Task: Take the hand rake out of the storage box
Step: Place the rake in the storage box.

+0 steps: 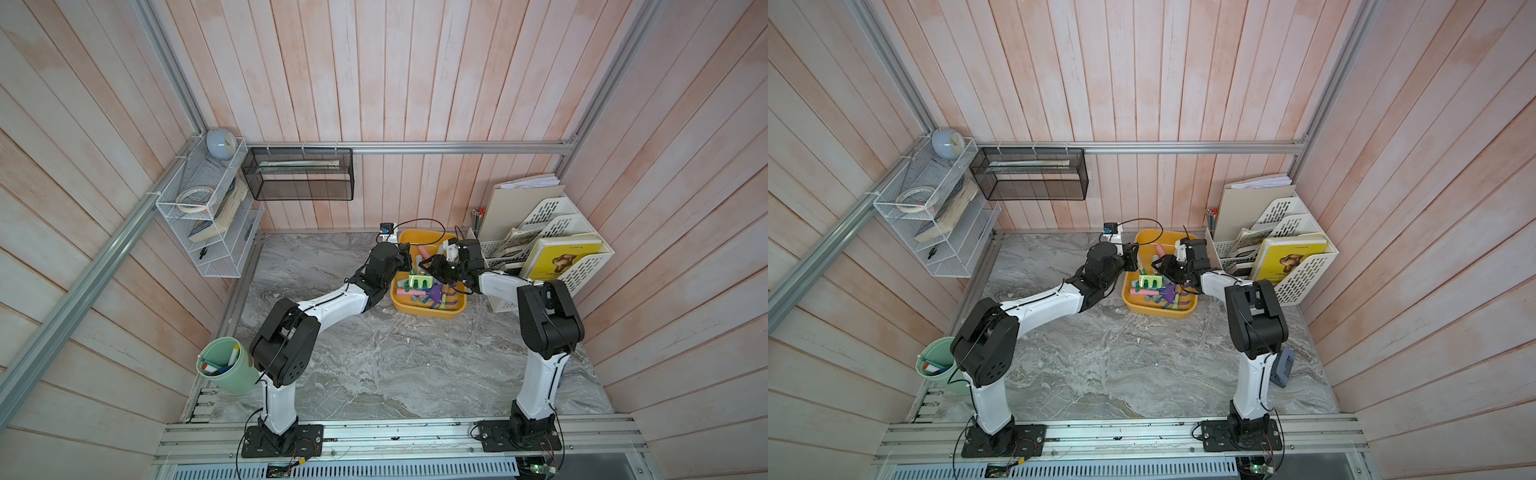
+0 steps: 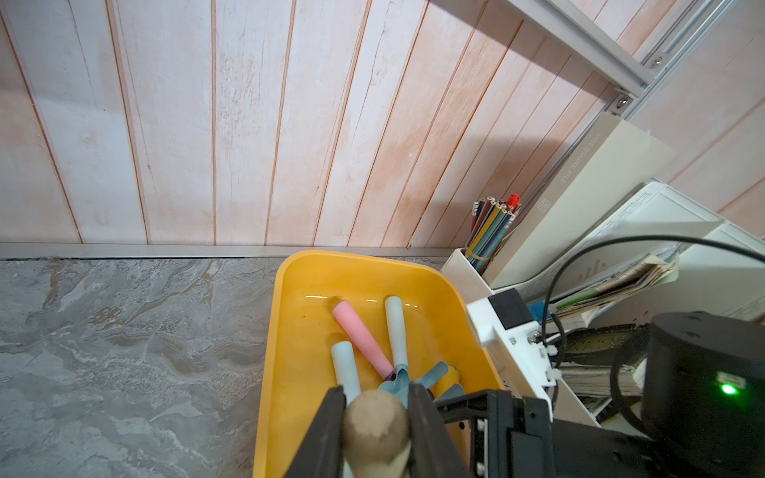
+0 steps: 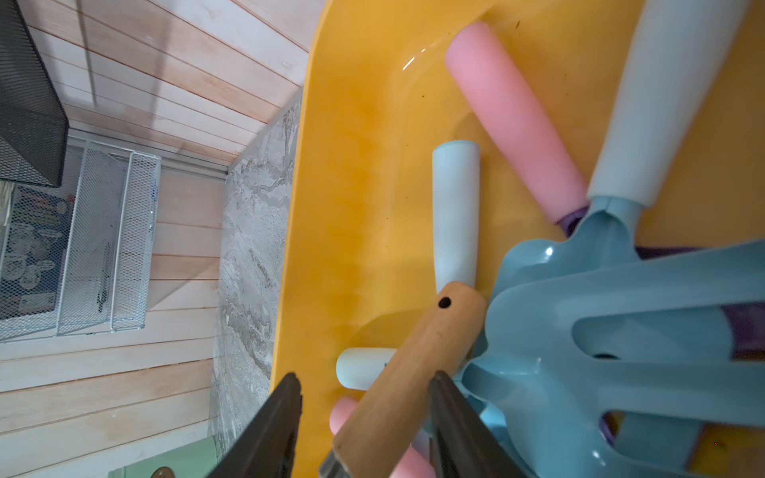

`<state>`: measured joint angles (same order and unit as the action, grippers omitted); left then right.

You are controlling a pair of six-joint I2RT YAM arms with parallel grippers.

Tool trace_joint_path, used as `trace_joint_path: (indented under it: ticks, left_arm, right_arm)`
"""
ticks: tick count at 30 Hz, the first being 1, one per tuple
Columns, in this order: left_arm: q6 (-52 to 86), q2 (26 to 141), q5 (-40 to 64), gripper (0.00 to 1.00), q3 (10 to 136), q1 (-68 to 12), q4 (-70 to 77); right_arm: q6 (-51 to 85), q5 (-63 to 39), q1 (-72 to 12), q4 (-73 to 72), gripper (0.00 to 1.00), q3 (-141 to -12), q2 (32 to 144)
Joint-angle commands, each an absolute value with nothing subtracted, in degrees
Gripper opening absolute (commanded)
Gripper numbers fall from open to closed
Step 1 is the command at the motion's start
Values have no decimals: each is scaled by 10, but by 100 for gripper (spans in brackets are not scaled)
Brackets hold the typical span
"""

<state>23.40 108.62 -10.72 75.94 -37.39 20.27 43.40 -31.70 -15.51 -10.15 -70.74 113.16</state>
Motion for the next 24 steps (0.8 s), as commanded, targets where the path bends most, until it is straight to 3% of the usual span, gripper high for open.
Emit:
trace_joint_path:
  ticks: [1,10,19,24]
  left_arm:
    - [239,1061,-98,0,756,-356,228]
    - [269,1060,11,0,744,-320,288]
    - [271,1054,26,0,714,-320,312]
    - [273,1050,31,0,701,-320,327]
  right_arm:
    - [447,-345,-156,-115,59,-689,1128]
    - [657,-405,-156,-287,63,-630,1139]
    - [692,-384,-170,-283,64,-653,1173]
    - [726,-388,-172,-322,56,-641,1186]
